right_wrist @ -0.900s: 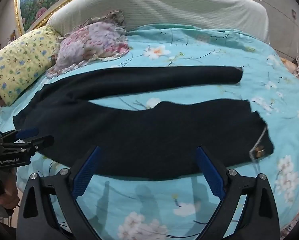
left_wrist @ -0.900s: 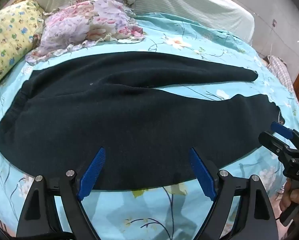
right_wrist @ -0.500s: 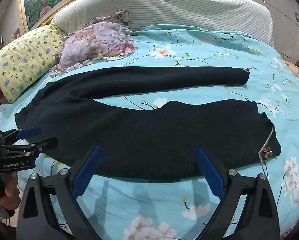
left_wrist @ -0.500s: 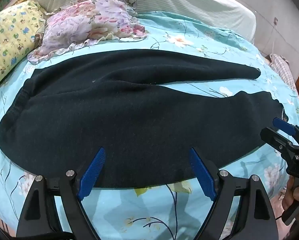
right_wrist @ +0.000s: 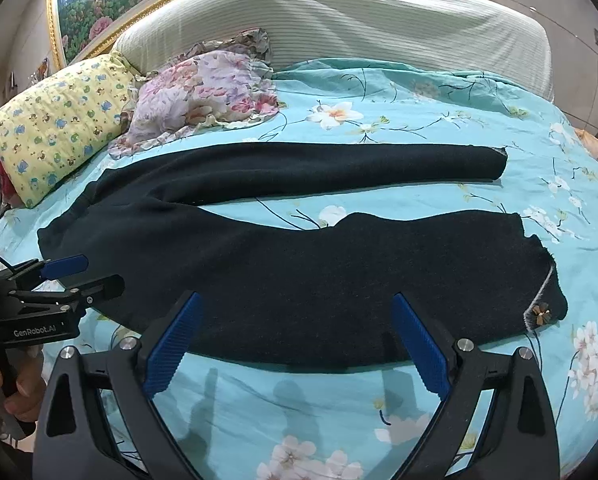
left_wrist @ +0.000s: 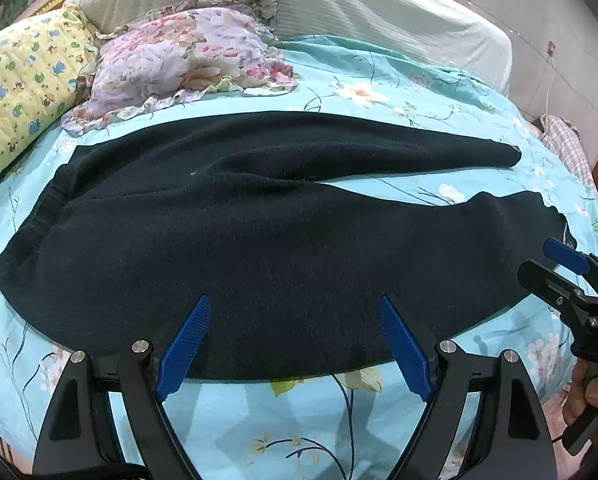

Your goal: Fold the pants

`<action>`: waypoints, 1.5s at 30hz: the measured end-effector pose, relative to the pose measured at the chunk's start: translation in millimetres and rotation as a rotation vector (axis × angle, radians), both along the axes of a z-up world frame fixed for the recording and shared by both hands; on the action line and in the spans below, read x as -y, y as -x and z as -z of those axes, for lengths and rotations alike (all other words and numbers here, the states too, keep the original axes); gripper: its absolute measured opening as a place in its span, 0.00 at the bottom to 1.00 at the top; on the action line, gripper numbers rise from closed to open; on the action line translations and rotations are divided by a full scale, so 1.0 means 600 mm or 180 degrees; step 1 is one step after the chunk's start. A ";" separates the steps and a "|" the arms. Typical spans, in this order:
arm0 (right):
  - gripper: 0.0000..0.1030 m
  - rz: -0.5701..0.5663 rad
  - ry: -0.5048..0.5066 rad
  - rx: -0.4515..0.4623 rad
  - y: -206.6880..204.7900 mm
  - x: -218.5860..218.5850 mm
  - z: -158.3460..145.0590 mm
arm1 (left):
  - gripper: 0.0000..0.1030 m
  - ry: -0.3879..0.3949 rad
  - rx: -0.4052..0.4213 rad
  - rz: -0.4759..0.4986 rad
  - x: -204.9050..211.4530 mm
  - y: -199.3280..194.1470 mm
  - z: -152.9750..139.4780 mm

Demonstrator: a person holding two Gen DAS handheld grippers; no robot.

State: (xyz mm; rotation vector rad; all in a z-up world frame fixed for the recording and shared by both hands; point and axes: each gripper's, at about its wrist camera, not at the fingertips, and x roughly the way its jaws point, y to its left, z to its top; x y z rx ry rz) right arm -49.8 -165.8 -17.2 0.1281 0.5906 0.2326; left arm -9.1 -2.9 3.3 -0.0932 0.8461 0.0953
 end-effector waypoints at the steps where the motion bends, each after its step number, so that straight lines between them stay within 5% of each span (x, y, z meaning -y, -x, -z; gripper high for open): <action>1: 0.93 -0.0003 0.0008 -0.0006 -0.001 0.001 -0.001 | 0.83 -0.0002 0.0000 -0.0001 0.000 -0.001 -0.001; 45: 0.93 -0.0005 0.0001 -0.0089 -0.006 -0.007 0.011 | 0.83 0.0089 -0.0040 0.0062 0.001 -0.005 0.014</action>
